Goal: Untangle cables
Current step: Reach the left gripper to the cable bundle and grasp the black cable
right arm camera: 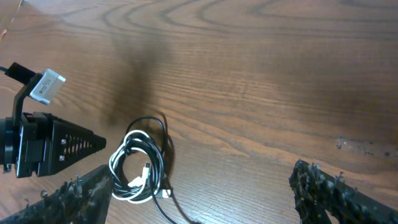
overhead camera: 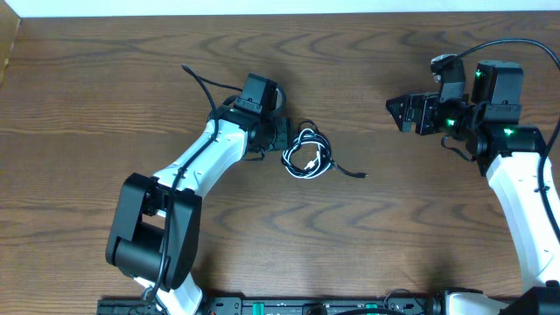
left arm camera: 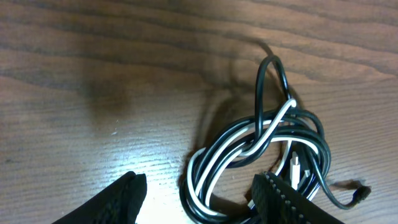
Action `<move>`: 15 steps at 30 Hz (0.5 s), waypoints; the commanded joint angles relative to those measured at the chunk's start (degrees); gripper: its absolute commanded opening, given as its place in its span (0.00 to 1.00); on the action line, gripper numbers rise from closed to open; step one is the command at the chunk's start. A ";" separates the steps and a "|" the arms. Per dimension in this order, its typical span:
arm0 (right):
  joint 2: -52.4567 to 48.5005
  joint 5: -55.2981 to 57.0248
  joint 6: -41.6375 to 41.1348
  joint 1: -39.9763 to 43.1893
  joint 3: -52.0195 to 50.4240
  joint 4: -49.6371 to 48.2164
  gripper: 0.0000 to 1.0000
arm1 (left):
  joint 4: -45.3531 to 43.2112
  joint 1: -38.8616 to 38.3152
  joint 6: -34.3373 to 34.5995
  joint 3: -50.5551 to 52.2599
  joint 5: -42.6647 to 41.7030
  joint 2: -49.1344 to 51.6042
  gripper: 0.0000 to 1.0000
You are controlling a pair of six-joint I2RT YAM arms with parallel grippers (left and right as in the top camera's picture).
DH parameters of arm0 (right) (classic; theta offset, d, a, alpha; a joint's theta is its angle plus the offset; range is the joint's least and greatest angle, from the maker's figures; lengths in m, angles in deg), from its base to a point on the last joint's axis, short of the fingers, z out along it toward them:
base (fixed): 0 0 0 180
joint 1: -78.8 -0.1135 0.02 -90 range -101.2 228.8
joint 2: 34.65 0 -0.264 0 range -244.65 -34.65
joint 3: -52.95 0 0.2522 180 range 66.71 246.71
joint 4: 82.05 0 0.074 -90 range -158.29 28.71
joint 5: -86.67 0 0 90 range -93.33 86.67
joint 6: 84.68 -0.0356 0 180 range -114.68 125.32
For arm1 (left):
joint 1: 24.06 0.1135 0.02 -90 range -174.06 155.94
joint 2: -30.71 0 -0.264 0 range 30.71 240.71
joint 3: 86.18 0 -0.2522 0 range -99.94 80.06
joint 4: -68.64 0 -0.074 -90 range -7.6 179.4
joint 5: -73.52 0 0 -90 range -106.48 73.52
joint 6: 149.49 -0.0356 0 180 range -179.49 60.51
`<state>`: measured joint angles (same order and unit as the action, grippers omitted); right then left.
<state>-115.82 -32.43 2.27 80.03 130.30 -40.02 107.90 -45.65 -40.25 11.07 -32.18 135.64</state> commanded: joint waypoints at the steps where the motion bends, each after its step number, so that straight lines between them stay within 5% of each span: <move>1: -0.55 -0.83 -0.31 -0.92 0.37 0.09 0.88 | 0.09 -0.15 -4.79 -0.37 0.98 1.97 0.60; 15: -0.55 -0.81 -0.31 -0.92 0.37 0.04 0.88 | -2.82 -0.15 -13.55 -0.37 -6.60 3.10 0.61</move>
<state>-115.84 -32.43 2.27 80.03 130.30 -40.00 106.32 -45.65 -51.57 11.07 -37.27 138.44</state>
